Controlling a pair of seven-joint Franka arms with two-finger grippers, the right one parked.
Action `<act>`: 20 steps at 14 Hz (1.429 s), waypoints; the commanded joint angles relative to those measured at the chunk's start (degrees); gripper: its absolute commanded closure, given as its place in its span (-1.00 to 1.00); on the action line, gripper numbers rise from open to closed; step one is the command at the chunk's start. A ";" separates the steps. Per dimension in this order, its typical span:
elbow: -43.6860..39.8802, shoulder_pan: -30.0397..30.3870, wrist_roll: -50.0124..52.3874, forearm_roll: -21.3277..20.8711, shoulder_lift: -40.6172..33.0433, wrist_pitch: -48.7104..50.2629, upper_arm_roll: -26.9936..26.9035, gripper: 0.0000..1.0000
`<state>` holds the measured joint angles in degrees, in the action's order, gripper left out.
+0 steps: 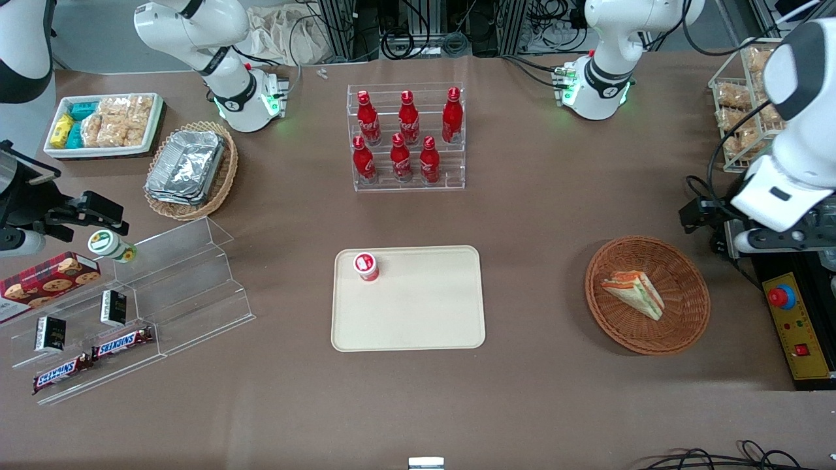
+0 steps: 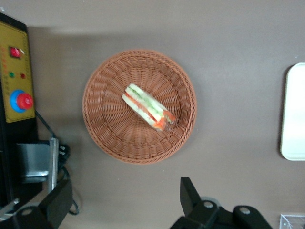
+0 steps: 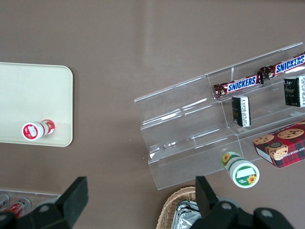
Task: Place sandwich from basket to tray
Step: 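Lower the open left gripper over the wrapped sandwich in the wicker basket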
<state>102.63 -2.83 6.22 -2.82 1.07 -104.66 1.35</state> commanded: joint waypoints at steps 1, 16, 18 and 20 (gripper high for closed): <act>6.44 0.98 6.05 3.16 -1.00 -3.70 -0.73 -1.00; 14.70 2.31 32.45 3.87 16.42 -33.76 -0.82 -0.99; 14.70 2.31 33.67 3.87 17.30 -34.64 -0.82 -0.99; 14.70 2.31 33.77 3.96 18.61 -36.39 -0.82 -0.99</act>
<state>117.54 -0.68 37.90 0.90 18.28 -137.90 0.32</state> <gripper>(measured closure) 0.004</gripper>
